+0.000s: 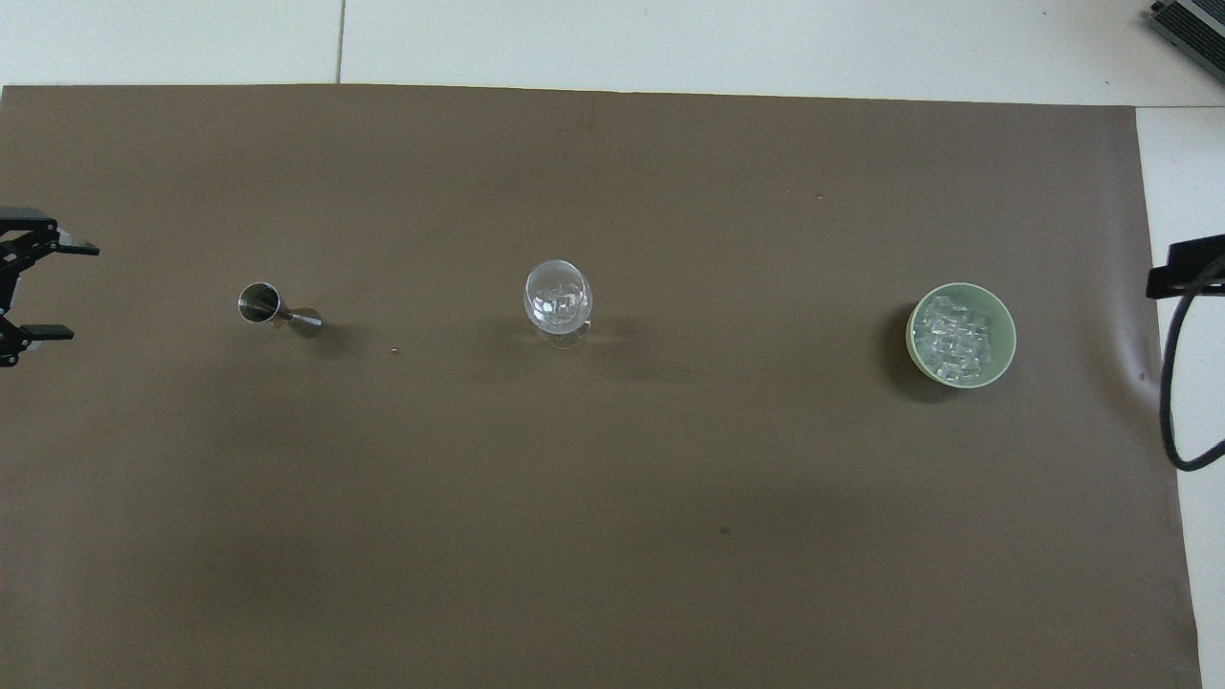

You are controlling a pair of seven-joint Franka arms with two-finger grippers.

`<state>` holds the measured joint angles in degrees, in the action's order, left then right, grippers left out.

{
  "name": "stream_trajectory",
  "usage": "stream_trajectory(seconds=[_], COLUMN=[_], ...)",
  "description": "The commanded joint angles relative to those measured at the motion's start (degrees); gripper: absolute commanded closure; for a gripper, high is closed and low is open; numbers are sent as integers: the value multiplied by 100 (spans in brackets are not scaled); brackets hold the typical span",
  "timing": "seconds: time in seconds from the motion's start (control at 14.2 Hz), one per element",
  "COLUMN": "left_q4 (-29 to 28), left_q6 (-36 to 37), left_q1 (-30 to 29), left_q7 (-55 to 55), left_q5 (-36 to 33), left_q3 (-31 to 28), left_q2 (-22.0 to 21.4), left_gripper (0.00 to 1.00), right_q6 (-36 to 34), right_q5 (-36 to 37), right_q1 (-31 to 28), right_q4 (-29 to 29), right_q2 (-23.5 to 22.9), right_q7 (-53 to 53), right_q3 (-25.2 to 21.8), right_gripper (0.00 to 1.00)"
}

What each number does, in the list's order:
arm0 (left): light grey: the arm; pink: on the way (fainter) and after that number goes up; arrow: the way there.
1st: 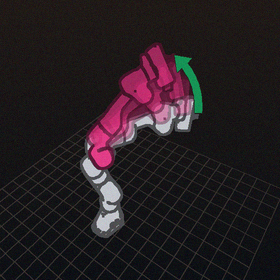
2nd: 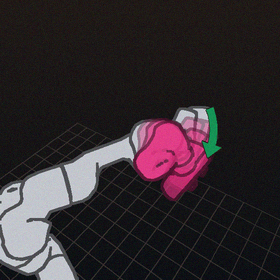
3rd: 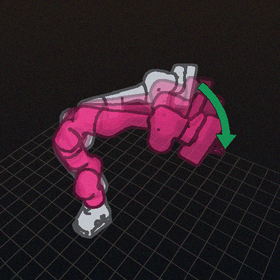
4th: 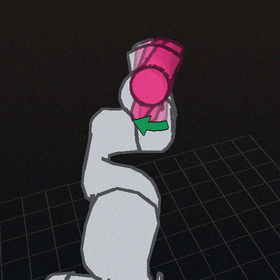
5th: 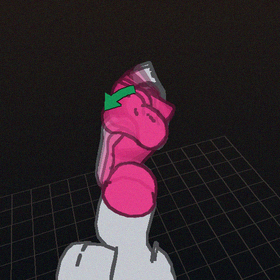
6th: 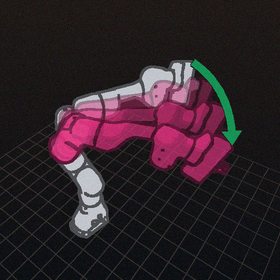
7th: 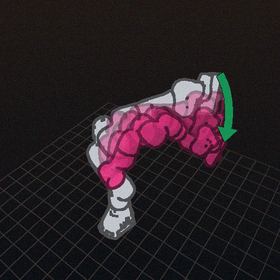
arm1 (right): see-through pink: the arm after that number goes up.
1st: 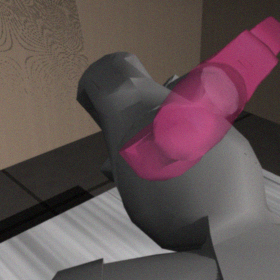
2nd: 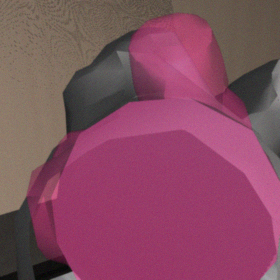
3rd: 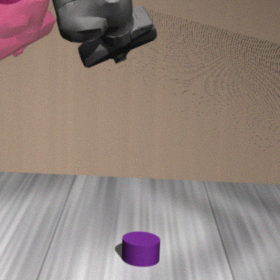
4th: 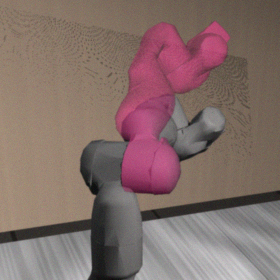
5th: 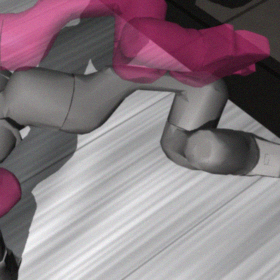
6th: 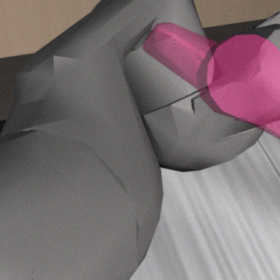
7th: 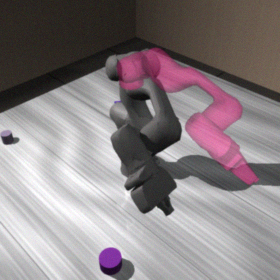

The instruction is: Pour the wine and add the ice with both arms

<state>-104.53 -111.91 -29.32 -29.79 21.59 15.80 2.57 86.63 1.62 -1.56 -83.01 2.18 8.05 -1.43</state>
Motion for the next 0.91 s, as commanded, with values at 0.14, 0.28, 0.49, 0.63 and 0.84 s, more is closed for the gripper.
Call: stream_trajectory(seconds=[0.14,0.28,0.49,0.63,0.84], left_q4=[204,319,442,442,503], left_q6=[459,530,609,627,679], left_q1=[497,839,1585,2095,2701], left_q7=[334,334,360,360,578], left_q5=[-611,-761,-1156,-1183,-1569], left_q3=[-77,-138,-638,-998,-1297], left_q2=[-344,-388,-520,-599,-661], left_gripper=[0,0,0,0,0], right_q6=[20,20,-15,11,3], right_q5=[67,67,75,84,75], right_q1=[-90,-108,-117,-99,41], right_q4=[-286,-286,-452,-444,-444], right_q2=[160,186,256,247,239], right_q7=[-181,-181,-251,-251,-251], right_q3=[38,38,38,11,-164], right_gripper=[0,0,0,0,0])
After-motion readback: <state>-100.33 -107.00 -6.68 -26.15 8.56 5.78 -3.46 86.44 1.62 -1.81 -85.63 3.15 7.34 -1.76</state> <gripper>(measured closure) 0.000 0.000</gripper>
